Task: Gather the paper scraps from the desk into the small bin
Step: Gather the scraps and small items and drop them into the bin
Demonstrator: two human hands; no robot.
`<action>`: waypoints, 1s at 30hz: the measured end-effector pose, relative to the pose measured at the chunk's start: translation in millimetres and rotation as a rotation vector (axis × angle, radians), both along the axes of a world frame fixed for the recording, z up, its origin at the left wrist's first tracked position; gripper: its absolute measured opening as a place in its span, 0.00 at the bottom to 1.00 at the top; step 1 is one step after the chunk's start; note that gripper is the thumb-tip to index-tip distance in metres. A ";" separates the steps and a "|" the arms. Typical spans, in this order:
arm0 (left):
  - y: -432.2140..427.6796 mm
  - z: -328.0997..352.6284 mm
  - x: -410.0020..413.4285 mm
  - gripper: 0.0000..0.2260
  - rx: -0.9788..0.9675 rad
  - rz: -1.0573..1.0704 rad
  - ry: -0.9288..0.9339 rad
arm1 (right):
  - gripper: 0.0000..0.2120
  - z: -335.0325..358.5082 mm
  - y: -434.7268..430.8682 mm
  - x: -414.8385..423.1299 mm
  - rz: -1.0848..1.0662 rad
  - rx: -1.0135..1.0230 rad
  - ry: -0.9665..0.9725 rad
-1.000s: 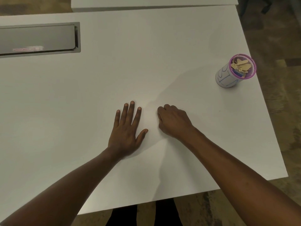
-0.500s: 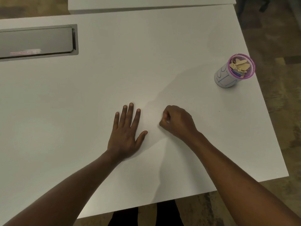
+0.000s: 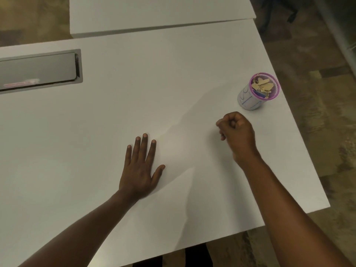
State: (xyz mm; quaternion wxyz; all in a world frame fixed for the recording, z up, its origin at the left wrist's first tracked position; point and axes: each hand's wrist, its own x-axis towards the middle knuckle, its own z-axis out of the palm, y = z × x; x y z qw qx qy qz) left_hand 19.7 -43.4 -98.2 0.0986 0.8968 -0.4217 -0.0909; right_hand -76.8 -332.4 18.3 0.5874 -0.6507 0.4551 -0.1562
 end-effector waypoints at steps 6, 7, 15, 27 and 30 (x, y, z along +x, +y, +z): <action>-1.2 1.4 0.0 0.35 0.024 -0.004 0.005 | 0.04 28.9 -65.5 -5.5 -0.039 -0.339 0.064; -1.1 1.9 0.1 0.35 0.028 -0.004 0.008 | 0.04 32.8 -75.2 -5.6 -0.043 -0.380 0.073; -59.7 16.3 2.7 0.34 -0.110 -0.100 0.013 | 0.03 43.5 -117.9 -4.3 -0.028 -0.515 0.124; -162.3 3.4 2.5 0.34 -0.063 -0.198 -0.001 | 0.05 51.4 -173.6 6.7 0.083 -0.617 0.338; -160.9 -0.2 3.2 0.34 -0.077 -0.197 -0.012 | 0.04 50.1 -183.4 13.3 0.186 -0.667 0.427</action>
